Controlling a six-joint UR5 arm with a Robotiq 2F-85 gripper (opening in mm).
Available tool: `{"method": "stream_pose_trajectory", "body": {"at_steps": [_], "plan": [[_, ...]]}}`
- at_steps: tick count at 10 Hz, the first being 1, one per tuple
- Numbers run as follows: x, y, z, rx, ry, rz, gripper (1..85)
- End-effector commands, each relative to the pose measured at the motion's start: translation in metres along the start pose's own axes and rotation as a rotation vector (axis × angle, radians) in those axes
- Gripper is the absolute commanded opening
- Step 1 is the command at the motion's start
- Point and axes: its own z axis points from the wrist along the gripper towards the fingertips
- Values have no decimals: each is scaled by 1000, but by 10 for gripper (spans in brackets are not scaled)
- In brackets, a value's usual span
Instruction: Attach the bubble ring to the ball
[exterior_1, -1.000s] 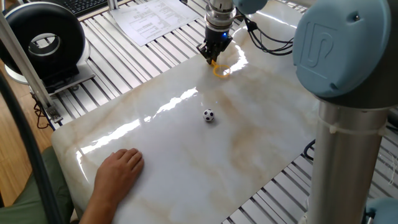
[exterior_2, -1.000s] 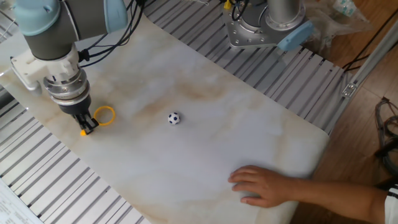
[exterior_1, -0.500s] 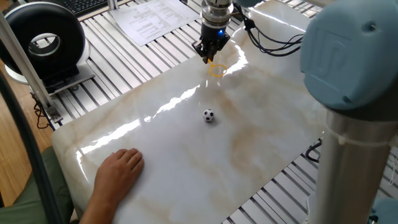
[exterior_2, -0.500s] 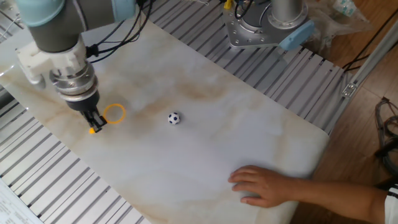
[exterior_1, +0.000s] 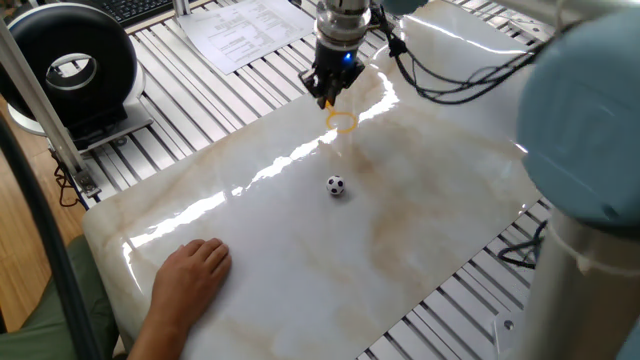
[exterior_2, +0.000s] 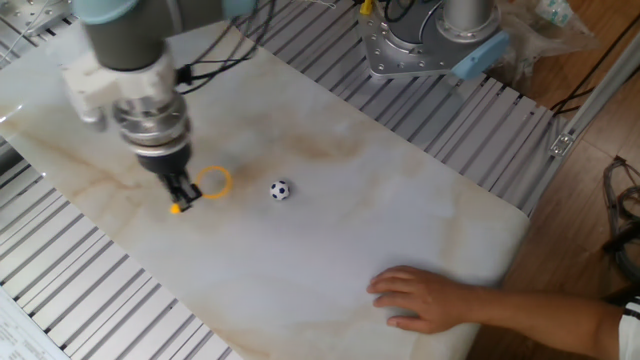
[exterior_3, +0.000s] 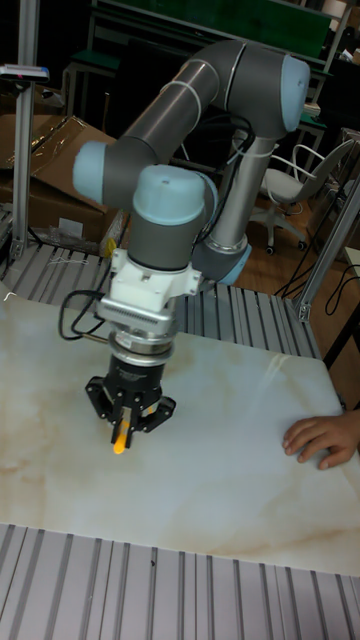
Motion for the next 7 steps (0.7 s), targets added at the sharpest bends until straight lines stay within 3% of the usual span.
{"method": "stream_pose_trajectory", "body": {"at_steps": [1, 5, 7], "plan": [[35, 23, 2, 2, 1, 42, 13], [64, 33, 2, -9, 3, 56, 13], [68, 40, 7, -18, -12, 69, 13]]}}
